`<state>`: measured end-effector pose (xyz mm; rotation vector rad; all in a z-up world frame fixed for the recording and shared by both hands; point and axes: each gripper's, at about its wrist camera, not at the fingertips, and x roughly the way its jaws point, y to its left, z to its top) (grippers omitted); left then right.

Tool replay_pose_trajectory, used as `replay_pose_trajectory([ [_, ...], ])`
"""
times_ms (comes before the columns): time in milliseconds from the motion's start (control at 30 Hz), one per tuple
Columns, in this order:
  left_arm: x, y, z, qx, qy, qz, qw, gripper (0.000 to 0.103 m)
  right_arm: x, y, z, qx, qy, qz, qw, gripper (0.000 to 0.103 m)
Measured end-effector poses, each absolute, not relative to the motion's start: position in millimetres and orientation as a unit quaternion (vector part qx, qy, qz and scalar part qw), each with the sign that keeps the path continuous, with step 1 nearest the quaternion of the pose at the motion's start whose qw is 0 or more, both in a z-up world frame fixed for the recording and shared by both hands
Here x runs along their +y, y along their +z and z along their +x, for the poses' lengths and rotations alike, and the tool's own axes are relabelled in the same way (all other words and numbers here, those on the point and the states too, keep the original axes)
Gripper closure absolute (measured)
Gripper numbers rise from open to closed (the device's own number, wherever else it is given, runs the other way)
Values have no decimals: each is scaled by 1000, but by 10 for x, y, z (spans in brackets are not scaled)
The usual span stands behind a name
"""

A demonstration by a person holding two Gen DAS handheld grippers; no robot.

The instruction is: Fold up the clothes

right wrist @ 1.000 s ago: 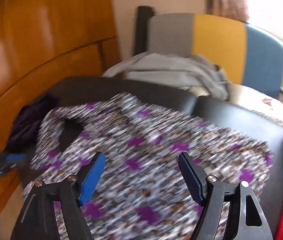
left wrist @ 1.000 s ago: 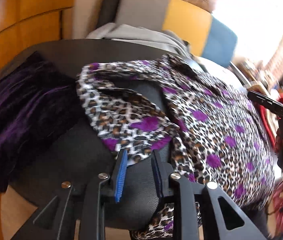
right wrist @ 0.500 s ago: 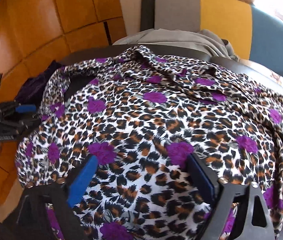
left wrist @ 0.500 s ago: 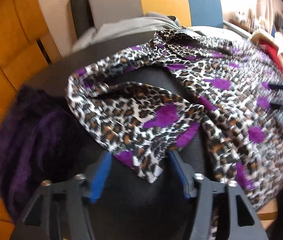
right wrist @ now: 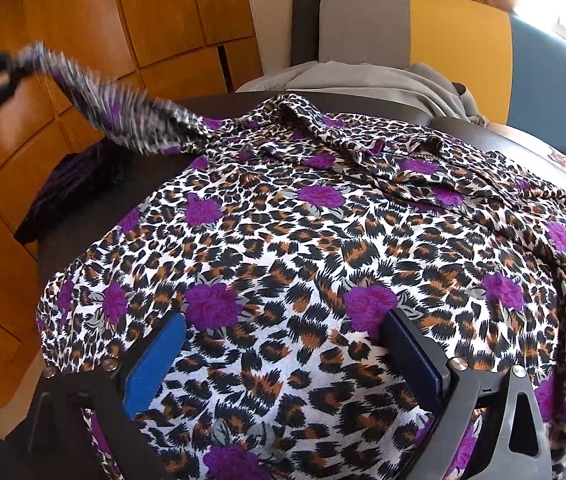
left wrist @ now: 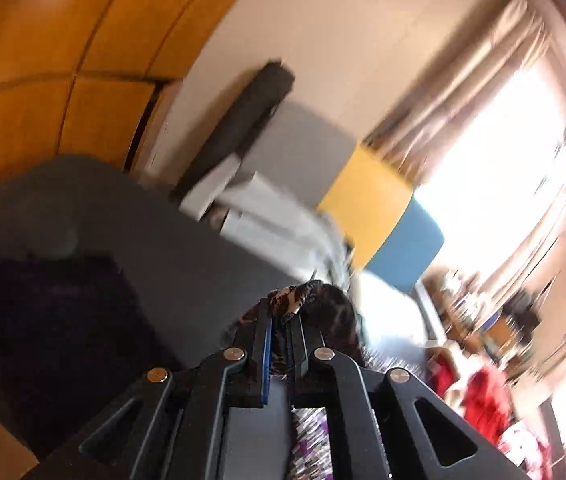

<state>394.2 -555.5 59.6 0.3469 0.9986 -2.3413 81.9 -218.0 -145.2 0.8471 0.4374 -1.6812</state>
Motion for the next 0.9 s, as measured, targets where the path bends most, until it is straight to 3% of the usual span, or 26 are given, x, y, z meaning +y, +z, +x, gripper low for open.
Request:
replay_pose_trajectory([
  [133,-5616,967,3874,369,-880,124,272,99,-2161,-1464,811,179,-715,361,571,3],
  [300,-5583,905,3559,331,-864,200,323,99,-2195,-1437,804,183,-714,376,562,4],
  [400,-5609,692,3520,342,-852,215,331,99,-2285,-1266,602,72,-672,432,597,14],
  [467,-5668,561,3570,358,-846,211,334,99,-2445,-1109,443,-15,-637,454,623,14],
  [567,-5737,414,3759,384,-846,186,321,99,-2826,-978,287,-81,-597,475,642,8],
  [767,-5876,213,4220,419,-844,137,307,99,-3774,-1061,-34,-172,-567,546,593,1],
  [900,-5998,39,4431,448,-837,112,293,99,-4193,-1275,-121,-145,-618,588,501,0],
])
